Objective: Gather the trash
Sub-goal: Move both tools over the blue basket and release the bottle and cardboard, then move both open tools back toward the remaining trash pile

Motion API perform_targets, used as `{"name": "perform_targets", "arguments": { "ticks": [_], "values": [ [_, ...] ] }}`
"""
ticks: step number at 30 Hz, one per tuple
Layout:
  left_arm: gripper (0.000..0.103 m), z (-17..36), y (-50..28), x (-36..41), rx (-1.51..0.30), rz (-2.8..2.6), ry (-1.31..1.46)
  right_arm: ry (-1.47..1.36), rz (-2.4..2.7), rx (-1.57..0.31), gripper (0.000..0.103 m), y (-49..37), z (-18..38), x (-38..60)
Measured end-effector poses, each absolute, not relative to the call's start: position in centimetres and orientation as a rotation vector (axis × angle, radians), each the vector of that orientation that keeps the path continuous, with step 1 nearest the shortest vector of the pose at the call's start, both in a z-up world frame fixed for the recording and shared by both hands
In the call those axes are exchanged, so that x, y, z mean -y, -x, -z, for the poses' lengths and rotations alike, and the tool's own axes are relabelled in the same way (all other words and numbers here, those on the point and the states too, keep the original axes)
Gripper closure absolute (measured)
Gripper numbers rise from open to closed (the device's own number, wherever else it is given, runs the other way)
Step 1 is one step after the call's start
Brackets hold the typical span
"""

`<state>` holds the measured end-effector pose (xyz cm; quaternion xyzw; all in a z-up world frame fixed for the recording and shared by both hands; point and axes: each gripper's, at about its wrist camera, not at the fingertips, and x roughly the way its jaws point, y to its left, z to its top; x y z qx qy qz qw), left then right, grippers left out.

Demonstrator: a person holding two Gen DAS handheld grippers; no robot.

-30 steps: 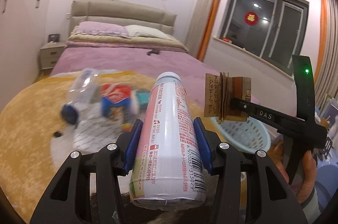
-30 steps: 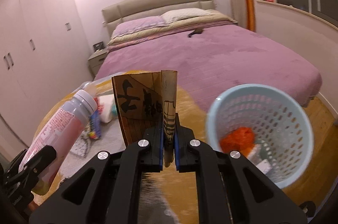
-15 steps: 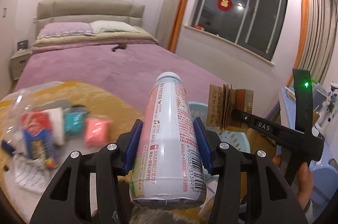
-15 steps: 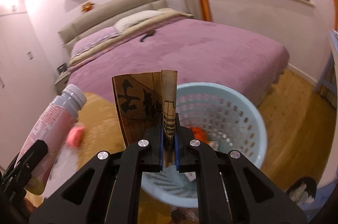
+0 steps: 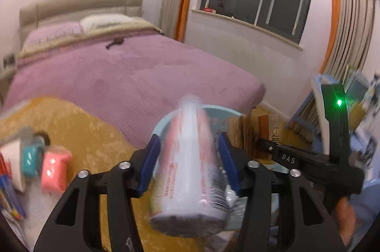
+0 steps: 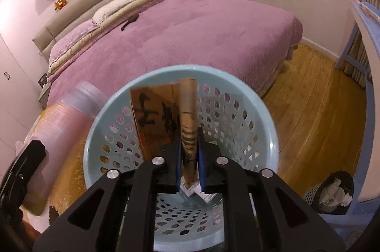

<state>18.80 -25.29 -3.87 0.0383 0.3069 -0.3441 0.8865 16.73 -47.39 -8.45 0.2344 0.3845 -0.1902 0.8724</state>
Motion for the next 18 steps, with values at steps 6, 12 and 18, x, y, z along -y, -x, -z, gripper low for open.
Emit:
{"name": "perform_targets", "arguments": {
  "ticks": [6,12,18],
  "values": [
    [0.035,3.5,-18.1,23.7,-0.625,0.704,-0.058,-0.497,0.380,-0.784,0.046,-16.0,8.6,47.0],
    [0.035,2.4,-16.3,21.3,-0.572,0.663,-0.048,-0.456,0.357,-0.755,0.046,-15.0,7.1,45.5],
    [0.035,0.9,-14.6,17.9,-0.543,0.621,-0.001,-0.398,0.285,-0.716,0.046,-14.8,4.9,42.3]
  ]
}}
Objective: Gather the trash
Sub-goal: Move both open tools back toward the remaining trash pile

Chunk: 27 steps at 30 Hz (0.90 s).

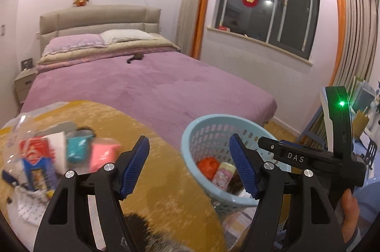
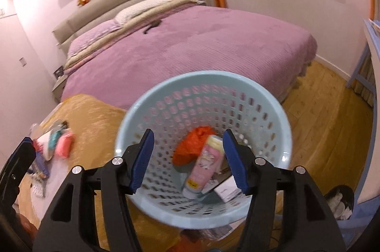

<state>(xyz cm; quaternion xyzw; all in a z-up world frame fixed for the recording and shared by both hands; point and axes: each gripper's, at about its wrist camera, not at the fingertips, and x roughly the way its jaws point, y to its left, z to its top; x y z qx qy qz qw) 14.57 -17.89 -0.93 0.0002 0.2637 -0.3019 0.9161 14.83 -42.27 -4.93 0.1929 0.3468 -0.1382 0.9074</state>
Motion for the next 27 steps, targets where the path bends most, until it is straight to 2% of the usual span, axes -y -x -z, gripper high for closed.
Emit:
{"name": "perform_targets", "arguments": {
  "ticks": [13,21,23,27],
  "values": [
    [0.030,0.8,-13.2,4.6,-0.557,0.396,0.160,-0.215,0.040,-0.641,0.046,-15.4,2.3,29.6],
    [0.030,1.3,-14.6,-3.3,-0.599,0.244,0.200,-0.129,-0.078,-0.687,0.046,-17.4,3.5,22.6],
    [0.026,1.3,-15.5,-4.4,-0.624,0.223,0.185,-0.124,-0.094,-0.705,0.046,-18.1,3.7,21.8],
    [0.025,1.6,-18.2,-5.9,-0.672,0.229,0.144,-0.154,-0.122,-0.762,0.046,-20.4,4.3,20.9]
  ]
}}
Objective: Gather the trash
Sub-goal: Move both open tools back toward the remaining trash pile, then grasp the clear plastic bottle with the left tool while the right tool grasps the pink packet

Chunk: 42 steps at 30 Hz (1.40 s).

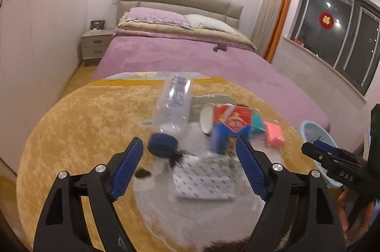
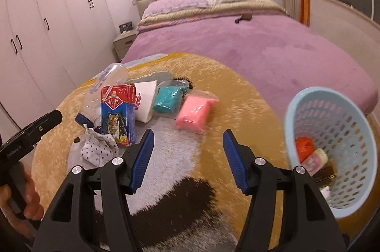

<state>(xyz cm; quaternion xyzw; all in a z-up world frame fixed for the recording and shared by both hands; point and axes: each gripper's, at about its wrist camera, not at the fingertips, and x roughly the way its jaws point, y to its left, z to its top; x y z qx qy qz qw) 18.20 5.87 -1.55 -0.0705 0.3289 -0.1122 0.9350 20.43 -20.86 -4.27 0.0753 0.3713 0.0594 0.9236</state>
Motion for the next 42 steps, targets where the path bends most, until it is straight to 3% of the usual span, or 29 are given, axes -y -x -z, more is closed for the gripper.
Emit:
{"name": "perform_targets", "arguments": {
  "ticks": [10,20,25,29,31,32,33,42],
  "values": [
    [0.027,3.7,-25.2,-6.4,-0.766,0.191,0.135,-0.133,-0.044,-0.789,0.046,-25.2,5.9,20.5],
    [0.032,6.5,-27.2,-6.2,-0.794,0.189,0.163,-0.097,-0.020,-0.823,0.046,-27.7,7.8,20.0],
    [0.043,6.9,-27.3,-6.0,-0.808,0.177,0.153,-0.082,-0.019,-0.844,0.046,-28.4,8.1,19.6],
    [0.046,7.1,-27.3,-6.0,-0.809,0.169,0.145,-0.077,-0.005,-0.839,0.047,-28.2,8.2,19.5],
    [0.046,7.0,-27.2,-6.1,-0.802,0.169,0.149,-0.061,0.001,-0.830,0.053,-28.1,8.1,19.3],
    [0.046,7.0,-27.1,-6.2,-0.795,0.166,0.151,-0.055,-0.008,-0.828,0.064,-28.1,8.1,19.1],
    [0.047,6.8,-26.9,-6.3,-0.782,0.161,0.155,-0.045,-0.014,-0.824,0.066,-27.9,8.1,18.8],
    [0.047,5.5,-25.0,-7.7,-0.679,0.148,0.222,-0.008,-0.010,-0.697,0.068,-25.6,6.7,18.3]
  ]
}}
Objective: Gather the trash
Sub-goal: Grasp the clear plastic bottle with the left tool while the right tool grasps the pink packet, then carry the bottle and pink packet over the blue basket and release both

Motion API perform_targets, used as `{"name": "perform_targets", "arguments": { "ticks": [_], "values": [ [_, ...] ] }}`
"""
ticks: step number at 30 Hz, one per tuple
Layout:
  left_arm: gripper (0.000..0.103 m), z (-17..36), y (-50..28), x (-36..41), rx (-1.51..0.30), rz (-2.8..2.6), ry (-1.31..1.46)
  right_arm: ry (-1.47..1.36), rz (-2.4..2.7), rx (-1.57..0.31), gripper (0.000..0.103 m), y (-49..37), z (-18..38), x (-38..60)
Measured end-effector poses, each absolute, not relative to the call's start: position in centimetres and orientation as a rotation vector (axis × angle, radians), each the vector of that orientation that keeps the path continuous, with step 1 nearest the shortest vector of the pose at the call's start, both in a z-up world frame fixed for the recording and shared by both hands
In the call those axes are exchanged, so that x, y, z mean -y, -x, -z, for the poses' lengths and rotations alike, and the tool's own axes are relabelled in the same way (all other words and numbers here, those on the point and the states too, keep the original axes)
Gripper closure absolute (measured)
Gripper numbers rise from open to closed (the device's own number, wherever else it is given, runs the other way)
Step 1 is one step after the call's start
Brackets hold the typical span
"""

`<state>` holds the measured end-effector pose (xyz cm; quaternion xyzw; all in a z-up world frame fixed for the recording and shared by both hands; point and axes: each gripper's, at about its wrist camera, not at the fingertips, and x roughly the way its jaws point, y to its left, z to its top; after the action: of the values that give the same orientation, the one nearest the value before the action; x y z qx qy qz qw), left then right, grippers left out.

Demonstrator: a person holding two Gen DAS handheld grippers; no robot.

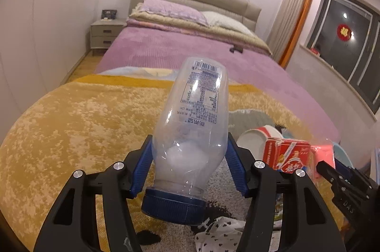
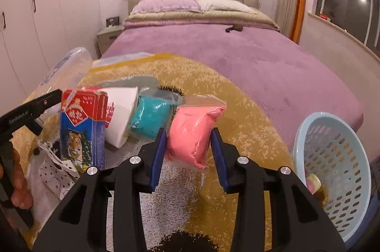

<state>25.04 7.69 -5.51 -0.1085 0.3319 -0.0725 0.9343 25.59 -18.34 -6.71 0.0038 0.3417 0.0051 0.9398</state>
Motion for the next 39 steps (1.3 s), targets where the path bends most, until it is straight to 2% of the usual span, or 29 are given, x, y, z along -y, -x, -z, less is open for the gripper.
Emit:
{"name": "perform_targets", "arguments": {
  "ticks": [5,17,24,30,39],
  "values": [
    [0.047,3.8,-22.3,-7.6,-0.630,0.136,0.210,-0.010,-0.018,-0.574,0.068,-22.6,5.2,18.5],
    [0.047,-0.7,-14.1,-3.4,-0.532,0.269,0.211,-0.031,-0.035,-0.495,0.069,-16.3,1.4,20.1],
    [0.047,-2.5,-12.6,2.5,-0.496,0.393,0.181,-0.075,0.074,-0.470,0.068,-14.1,-0.9,25.4],
    [0.047,-2.2,-13.0,9.2,-0.530,0.505,0.136,-0.206,0.139,-0.521,0.068,-13.0,-1.3,31.9],
    [0.047,-1.2,-14.7,19.5,-0.591,0.649,0.045,-0.339,0.274,-0.593,0.068,-13.0,1.3,39.9]
  ]
}}
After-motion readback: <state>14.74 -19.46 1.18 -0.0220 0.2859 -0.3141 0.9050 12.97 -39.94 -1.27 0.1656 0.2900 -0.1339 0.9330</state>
